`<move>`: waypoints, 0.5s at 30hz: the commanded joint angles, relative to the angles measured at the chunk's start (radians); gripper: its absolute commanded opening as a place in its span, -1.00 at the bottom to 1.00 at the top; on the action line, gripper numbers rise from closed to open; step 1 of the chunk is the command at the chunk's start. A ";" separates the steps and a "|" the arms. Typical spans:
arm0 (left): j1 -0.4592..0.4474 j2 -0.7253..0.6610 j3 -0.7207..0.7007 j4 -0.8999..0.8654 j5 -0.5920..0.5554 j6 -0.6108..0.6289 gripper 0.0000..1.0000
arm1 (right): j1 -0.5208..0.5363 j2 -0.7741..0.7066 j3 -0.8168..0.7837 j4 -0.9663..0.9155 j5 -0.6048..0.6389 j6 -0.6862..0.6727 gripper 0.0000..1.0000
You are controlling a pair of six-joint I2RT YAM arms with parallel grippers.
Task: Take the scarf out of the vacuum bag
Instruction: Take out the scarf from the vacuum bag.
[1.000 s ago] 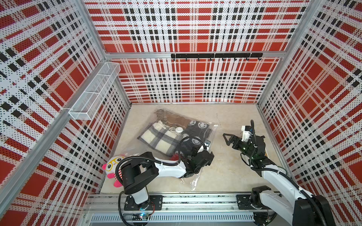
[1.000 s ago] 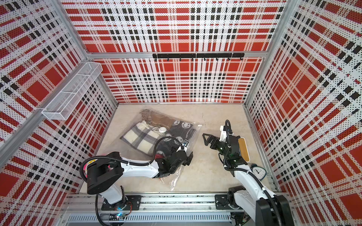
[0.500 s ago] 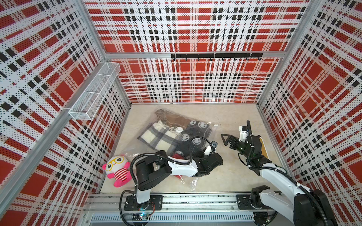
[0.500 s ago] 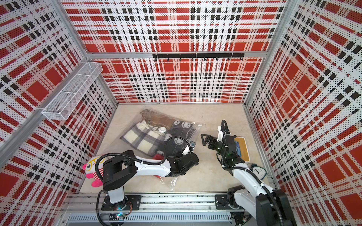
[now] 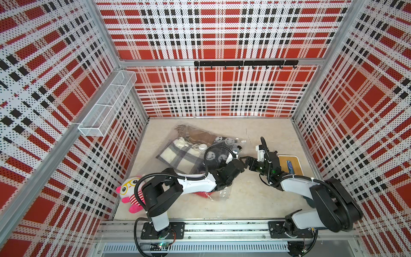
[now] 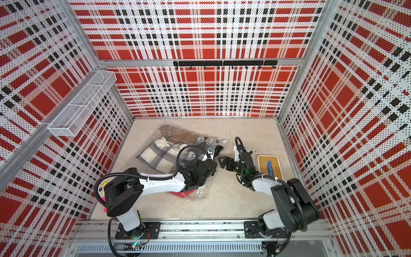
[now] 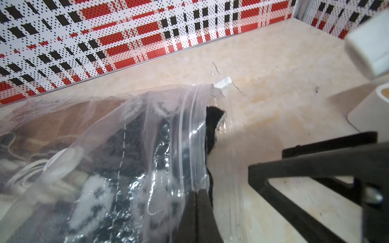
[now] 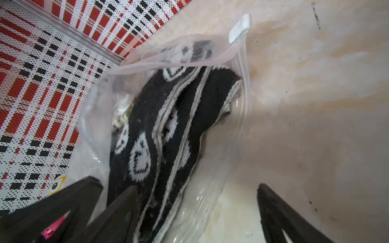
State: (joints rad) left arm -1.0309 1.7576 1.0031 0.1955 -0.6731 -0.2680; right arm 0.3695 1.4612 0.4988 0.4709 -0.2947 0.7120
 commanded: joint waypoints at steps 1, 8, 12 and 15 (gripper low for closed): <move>0.007 -0.008 0.023 0.054 0.054 0.030 -1.00 | 0.004 0.065 0.085 0.060 -0.021 -0.006 0.77; 0.017 0.030 0.072 0.061 0.067 0.041 -1.00 | 0.003 0.246 0.162 0.222 -0.065 0.083 0.74; 0.051 0.045 0.090 0.068 0.120 0.036 -1.00 | 0.009 0.332 0.211 0.287 -0.079 0.128 0.72; 0.052 0.038 0.082 0.075 0.107 0.039 -1.00 | 0.015 0.389 0.251 0.300 -0.075 0.148 0.71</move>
State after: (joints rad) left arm -0.9859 1.7866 1.0668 0.2272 -0.5823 -0.2371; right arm 0.3721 1.8137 0.7116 0.6910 -0.3611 0.8165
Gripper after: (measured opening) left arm 0.046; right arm 0.858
